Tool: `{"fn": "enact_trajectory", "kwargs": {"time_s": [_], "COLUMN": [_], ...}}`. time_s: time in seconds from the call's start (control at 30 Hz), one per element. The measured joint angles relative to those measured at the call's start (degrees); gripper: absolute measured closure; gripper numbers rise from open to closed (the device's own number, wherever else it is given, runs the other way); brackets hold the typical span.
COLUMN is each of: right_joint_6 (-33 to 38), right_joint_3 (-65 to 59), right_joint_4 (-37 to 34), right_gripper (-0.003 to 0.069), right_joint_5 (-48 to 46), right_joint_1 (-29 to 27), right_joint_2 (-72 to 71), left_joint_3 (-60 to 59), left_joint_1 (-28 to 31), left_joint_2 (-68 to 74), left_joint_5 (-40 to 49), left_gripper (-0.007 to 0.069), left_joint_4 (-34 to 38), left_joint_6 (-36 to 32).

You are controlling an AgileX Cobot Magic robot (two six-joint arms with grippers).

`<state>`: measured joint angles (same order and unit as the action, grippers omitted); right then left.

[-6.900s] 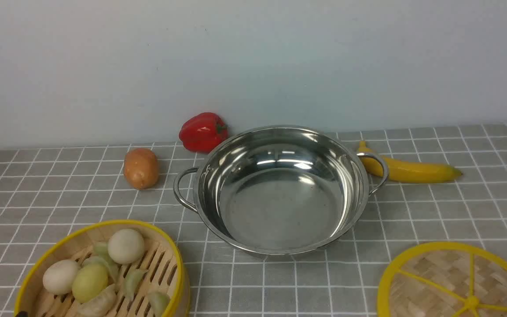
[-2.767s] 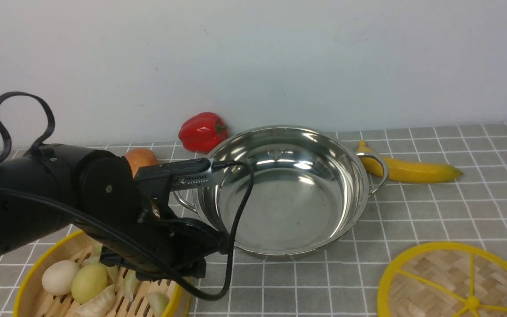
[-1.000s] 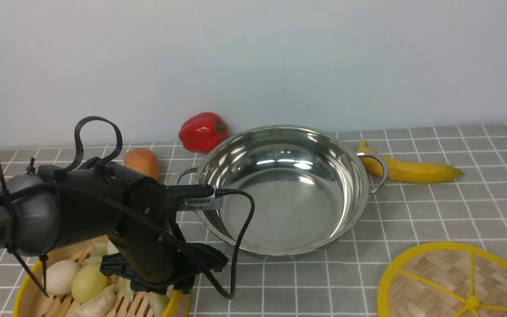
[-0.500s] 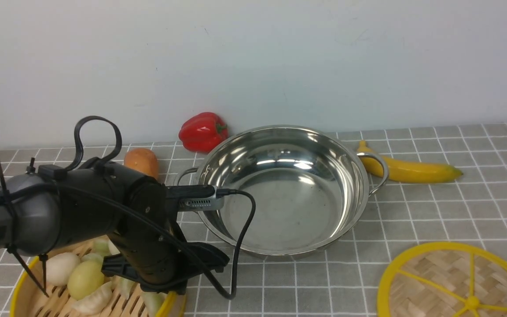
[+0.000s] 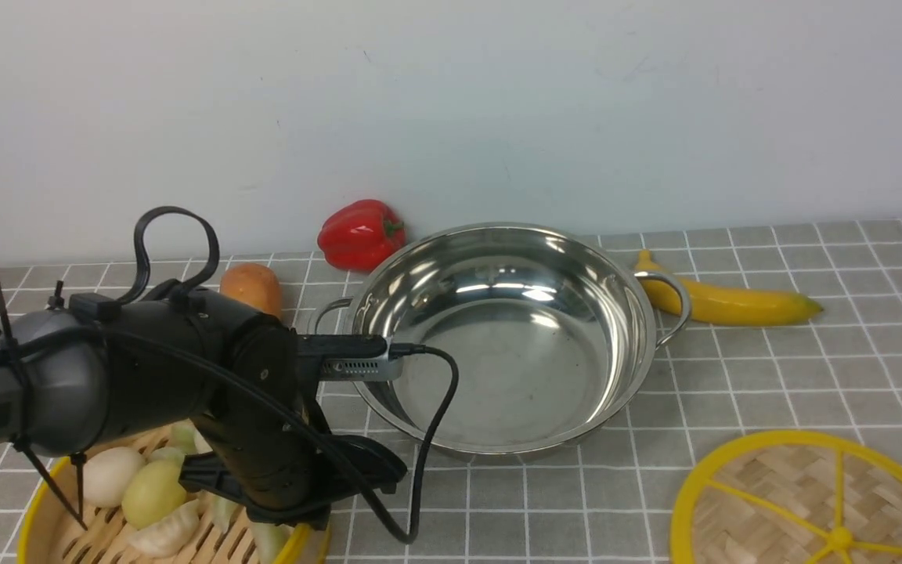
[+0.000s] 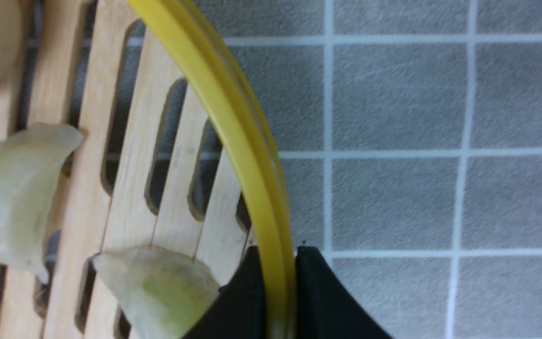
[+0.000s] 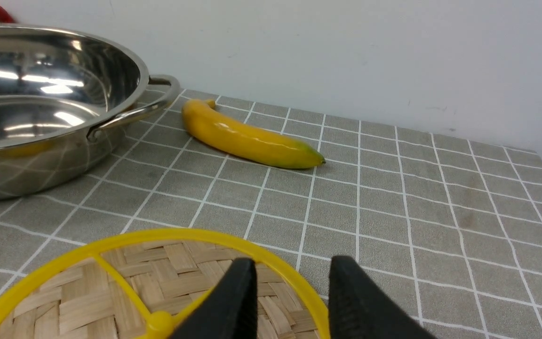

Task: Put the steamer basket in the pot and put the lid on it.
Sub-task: Use the left arm to lift the steamer closest to it, then use the left arm to put the steamer into the iron steamer pot in the middle

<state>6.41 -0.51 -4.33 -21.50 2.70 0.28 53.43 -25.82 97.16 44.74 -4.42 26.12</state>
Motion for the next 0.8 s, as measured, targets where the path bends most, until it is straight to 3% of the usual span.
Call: {"fn": "enact_trajectory", "kwargs": {"time_s": [0.4,0.8], "right_joint_6": [0.0,0.0], "right_joint_3": [0.0,0.0], "right_joint_4": [0.0,0.0], "right_gripper": [0.0416,0.0416], "right_joint_5": [0.0,0.0], "right_joint_1": [0.0,0.0], "right_joint_2": [0.0,0.0], "left_joint_3": [1.35,11.17], "left_joint_1": [0.0,0.0], "left_joint_2": [-5.16,-11.08], "left_joint_5": [9.48,22.9], "left_gripper": [0.0561,0.0561], "left_joint_4": [-2.37,-4.86], "left_joint_6": [-10.97,-23.03]}}
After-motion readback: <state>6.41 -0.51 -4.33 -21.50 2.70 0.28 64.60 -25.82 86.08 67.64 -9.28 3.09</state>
